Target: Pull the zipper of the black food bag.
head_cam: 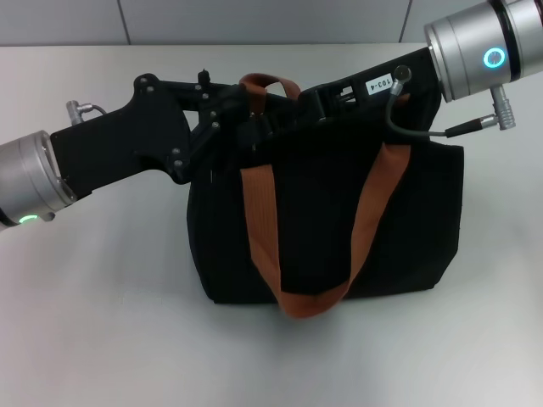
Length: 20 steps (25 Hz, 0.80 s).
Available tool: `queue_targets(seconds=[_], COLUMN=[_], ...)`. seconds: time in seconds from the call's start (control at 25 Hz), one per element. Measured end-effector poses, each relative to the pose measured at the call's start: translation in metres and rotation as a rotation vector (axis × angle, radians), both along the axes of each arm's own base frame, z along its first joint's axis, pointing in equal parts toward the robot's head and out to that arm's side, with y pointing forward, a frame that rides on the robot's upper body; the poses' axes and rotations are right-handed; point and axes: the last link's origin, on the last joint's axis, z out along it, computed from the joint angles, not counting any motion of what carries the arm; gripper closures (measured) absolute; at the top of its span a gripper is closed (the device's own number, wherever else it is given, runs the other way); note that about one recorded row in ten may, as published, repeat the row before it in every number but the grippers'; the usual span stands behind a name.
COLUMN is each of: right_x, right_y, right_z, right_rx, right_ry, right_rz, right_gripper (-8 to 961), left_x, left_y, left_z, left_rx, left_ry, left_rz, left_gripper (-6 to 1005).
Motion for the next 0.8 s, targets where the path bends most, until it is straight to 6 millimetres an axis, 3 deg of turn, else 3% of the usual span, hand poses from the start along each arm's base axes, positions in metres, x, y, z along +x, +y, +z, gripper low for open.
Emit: queue_targets(seconds=[0.8], right_x=[0.0014], right_y=[-0.0009], right_z=[-0.0006], right_rx=[0.001], right_ry=[-0.007], right_rz=[0.000], right_gripper=[563], left_x=[-0.0035], left_y=[-0.0024], left_z=[0.0021], left_rx=[0.004], left_ry=[-0.005], left_rz=[0.007], left_gripper=[966])
